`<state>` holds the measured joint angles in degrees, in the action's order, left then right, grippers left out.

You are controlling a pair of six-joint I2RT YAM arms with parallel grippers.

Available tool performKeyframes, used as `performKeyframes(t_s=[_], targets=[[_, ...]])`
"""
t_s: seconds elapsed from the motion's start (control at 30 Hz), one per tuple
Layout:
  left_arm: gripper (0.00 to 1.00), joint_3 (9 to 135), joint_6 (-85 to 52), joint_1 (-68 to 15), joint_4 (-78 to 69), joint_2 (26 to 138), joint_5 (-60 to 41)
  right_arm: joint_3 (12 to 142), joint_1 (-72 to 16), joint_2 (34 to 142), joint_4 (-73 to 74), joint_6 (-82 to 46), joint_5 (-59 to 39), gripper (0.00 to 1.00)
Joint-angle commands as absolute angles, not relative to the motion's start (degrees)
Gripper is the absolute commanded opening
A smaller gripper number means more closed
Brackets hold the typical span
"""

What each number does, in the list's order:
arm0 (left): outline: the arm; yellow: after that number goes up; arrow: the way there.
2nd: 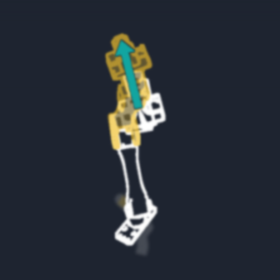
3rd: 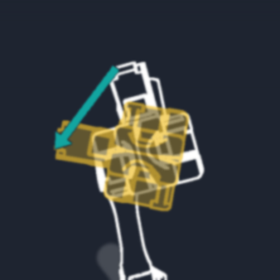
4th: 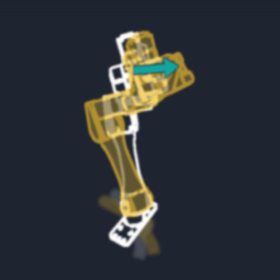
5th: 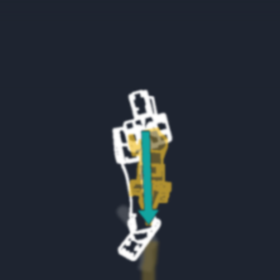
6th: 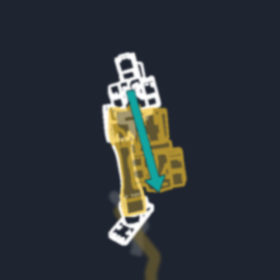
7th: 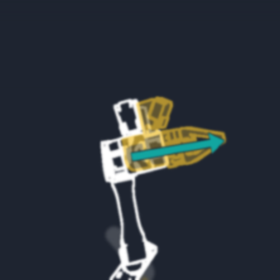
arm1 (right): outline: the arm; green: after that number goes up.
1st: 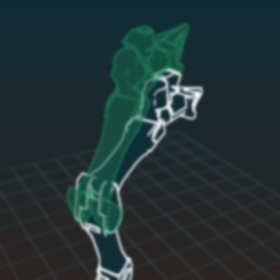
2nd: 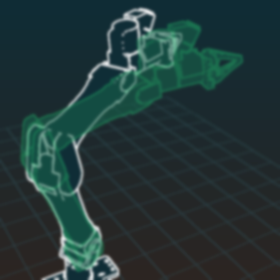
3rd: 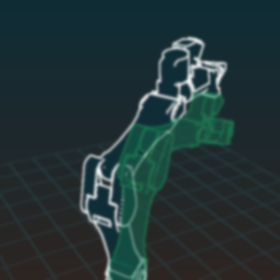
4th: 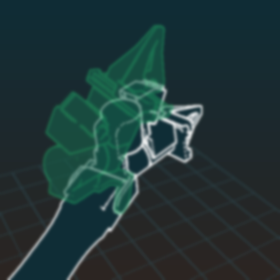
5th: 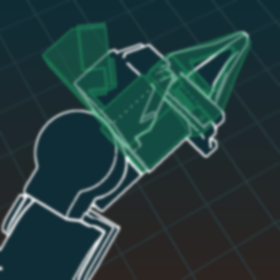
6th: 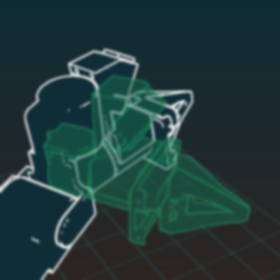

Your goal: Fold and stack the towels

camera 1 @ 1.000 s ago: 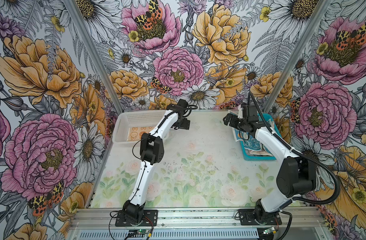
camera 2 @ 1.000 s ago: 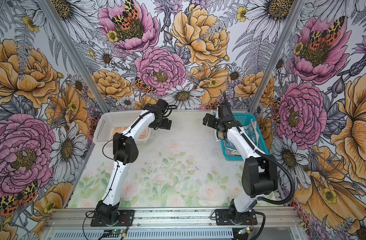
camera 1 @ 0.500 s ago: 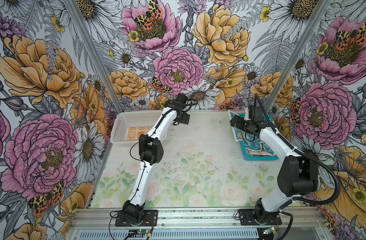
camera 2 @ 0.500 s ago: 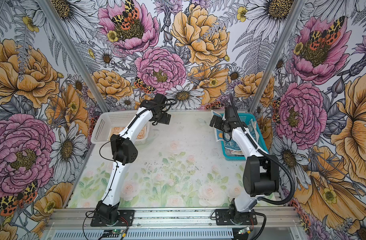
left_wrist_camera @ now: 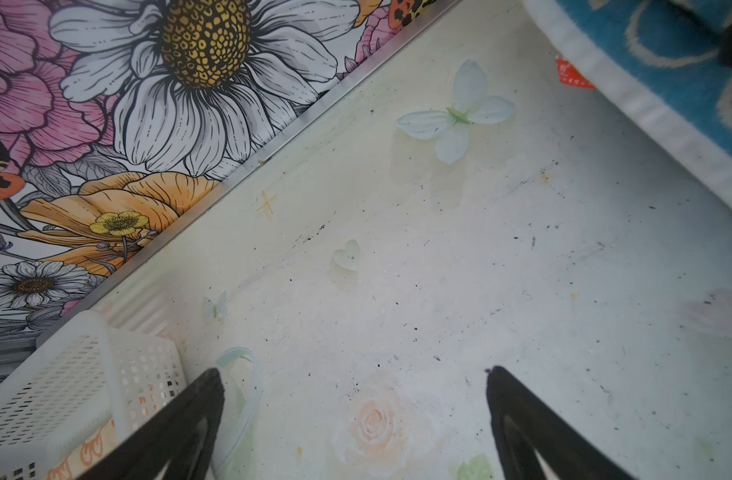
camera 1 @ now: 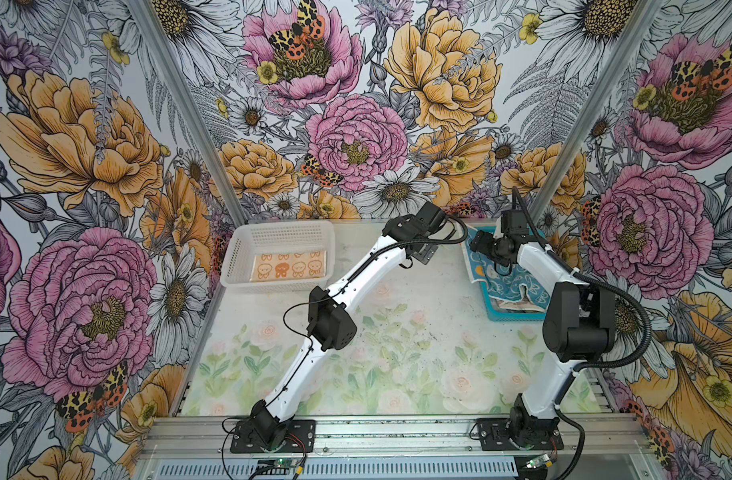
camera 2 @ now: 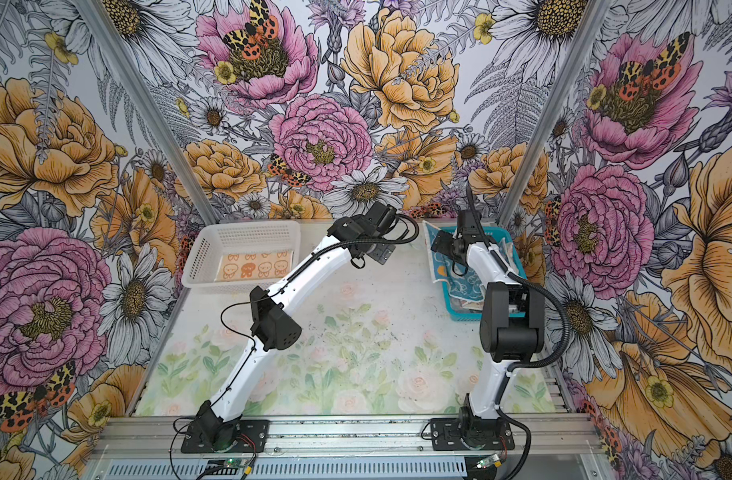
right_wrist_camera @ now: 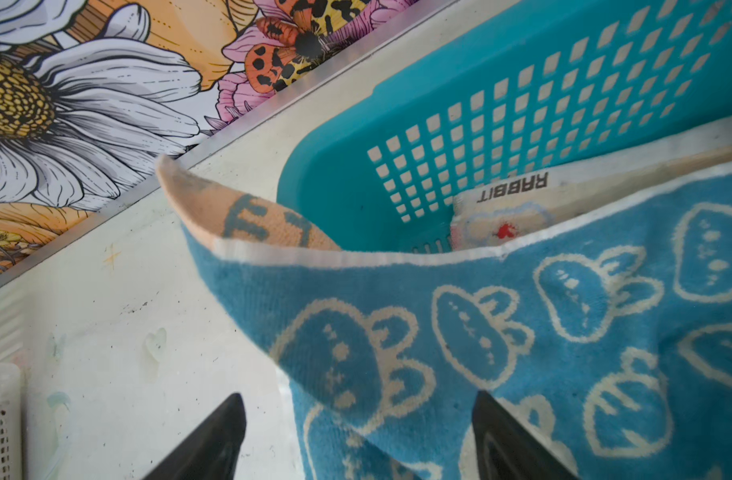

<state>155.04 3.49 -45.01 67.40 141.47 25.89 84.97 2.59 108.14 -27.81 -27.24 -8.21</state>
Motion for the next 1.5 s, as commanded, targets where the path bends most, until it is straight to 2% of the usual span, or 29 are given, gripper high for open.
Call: performKeyframes(t_s=[0.0,0.13,0.2,0.37,0.43,0.73,0.97,1.2,1.3,1.47], targets=[[0.99,155.98,4.5,-43.55,63.99,142.42,29.48,89.07,2.34,110.61,-27.65,-26.74,-8.22,0.75],[0.99,156.07,3.28,-43.55,62.38,142.8,32.62,90.69,2.19,111.87,-27.51,-26.64,-8.09,0.54],[0.99,156.08,3.18,-43.37,61.47,142.75,33.38,91.26,2.13,112.14,-27.52,-26.47,-8.0,0.38],[0.99,156.7,2.9,-43.15,60.82,142.52,32.69,92.2,2.15,112.36,-27.67,-25.77,-8.42,0.06],[0.99,156.28,2.05,-43.2,60.86,141.75,31.46,92.37,2.05,111.73,-27.81,-25.84,-9.07,0.01],[0.99,148.42,-4.83,-42.46,60.83,132.68,31.34,93.54,-3.25,101.03,-33.07,-24.28,-9.16,0.0],[0.99,129.35,-12.75,-40.17,57.87,116.32,28.01,95.37,-14.89,91.11,-37.13,-25.34,-8.55,0.0],[0.99,100.72,-20.05,-33.06,47.19,89.62,21.36,102.53,-26.37,86.32,-40.88,-27.28,-8.19,0.0],[0.99,93.06,-21.17,-29.84,44.66,81.61,19.09,107.39,-30.69,86.39,-41.74,-27.07,-8.6,0.0],[0.99,88.42,-21.87,-26.65,44.64,77.68,16.95,107.43,-29.08,88.89,-41.58,-27.96,-8.47,0.0]])
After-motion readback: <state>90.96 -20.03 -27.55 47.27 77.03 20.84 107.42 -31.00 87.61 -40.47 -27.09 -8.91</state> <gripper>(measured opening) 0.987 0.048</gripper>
